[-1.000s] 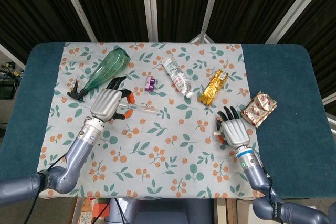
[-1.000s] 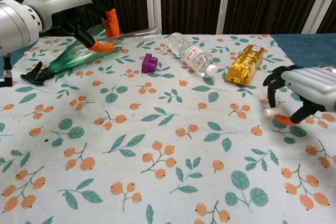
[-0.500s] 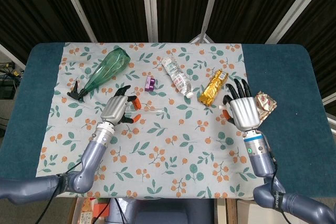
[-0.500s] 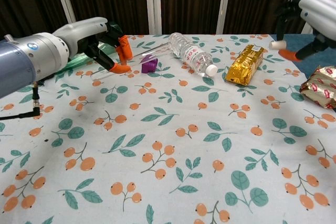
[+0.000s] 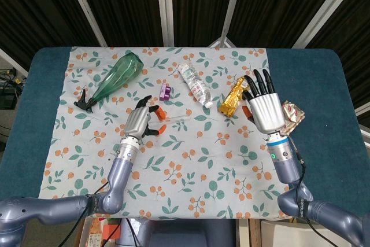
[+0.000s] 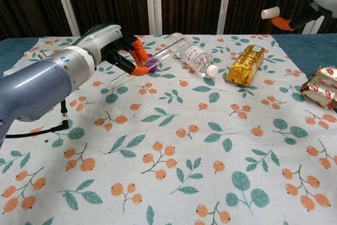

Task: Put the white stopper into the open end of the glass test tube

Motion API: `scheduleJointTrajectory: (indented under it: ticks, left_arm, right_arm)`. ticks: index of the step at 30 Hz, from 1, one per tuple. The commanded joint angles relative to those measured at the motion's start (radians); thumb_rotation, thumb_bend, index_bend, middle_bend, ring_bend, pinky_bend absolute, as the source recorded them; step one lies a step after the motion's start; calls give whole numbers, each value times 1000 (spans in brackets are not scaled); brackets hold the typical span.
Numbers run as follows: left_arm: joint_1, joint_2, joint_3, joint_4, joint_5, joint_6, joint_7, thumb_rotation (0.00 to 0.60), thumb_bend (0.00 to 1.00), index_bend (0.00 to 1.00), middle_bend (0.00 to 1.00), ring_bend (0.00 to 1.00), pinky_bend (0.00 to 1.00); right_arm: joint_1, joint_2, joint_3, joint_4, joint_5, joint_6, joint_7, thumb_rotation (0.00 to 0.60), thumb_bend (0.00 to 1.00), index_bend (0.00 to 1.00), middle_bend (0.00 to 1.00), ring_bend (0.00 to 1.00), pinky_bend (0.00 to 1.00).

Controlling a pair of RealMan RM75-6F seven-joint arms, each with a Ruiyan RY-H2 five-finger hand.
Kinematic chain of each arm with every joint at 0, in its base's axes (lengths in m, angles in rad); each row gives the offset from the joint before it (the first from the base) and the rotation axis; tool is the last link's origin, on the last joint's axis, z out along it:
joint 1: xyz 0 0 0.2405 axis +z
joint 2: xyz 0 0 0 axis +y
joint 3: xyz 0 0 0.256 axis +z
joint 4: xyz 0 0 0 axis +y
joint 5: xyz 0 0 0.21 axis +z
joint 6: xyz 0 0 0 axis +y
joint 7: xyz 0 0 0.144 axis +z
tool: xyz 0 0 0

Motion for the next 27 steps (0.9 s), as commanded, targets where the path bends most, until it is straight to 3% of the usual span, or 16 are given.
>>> scheduleJointTrajectory:
  ticks: [1,27]
  left_arm:
    - [-8,-20,-26,0,-31,11,16,600,469,612,516,57,0]
    - [-70,-38,-120,-71,-221,20,174,600,469,607,517,64,0]
  right_arm:
    - [27,-20,-29,69,-63,27,-1,600,426,625,213,0,0]
    - [116,-128,-51,170,-87,-3,-63,600,427,625,213,0,0]
